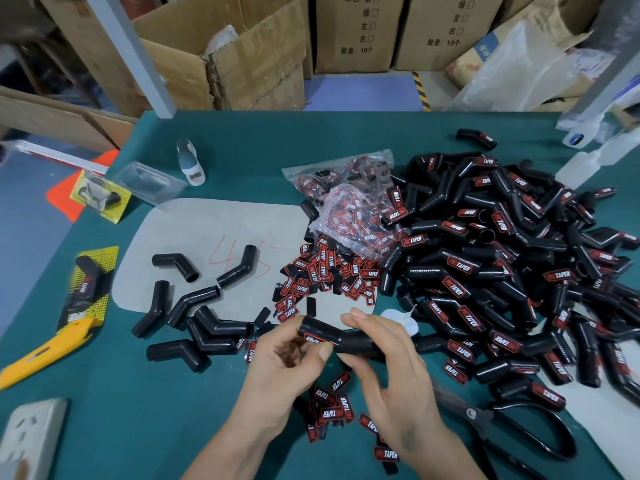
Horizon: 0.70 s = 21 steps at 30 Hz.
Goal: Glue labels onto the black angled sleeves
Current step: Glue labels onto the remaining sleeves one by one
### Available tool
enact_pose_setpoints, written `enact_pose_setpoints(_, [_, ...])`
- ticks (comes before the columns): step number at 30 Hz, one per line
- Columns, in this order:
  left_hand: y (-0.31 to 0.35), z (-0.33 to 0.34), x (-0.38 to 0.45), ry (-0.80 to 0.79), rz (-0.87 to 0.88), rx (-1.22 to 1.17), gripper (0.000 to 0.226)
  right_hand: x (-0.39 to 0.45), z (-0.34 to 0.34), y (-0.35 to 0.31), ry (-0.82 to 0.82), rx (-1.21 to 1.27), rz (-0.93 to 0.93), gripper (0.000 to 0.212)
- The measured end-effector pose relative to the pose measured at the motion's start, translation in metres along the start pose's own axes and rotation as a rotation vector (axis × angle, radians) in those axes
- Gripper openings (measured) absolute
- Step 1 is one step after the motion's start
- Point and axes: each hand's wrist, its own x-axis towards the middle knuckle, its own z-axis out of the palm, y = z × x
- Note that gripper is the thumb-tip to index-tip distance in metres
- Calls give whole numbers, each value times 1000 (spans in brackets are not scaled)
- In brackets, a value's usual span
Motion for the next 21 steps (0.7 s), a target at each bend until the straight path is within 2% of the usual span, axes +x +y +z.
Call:
enact_pose_setpoints(12, [-3, 0, -1, 33, 14, 72, 17, 1, -1, -4, -9, 32, 71, 49])
enact_pose_setpoints(18, [-6, -9, -2, 61, 61, 286, 16, 4, -3, -7, -25, 106, 56, 50])
enact_pose_setpoints(21, [-4, -12, -2, 40, 99, 387, 13, 5, -6, -7, -35, 151, 109, 27])
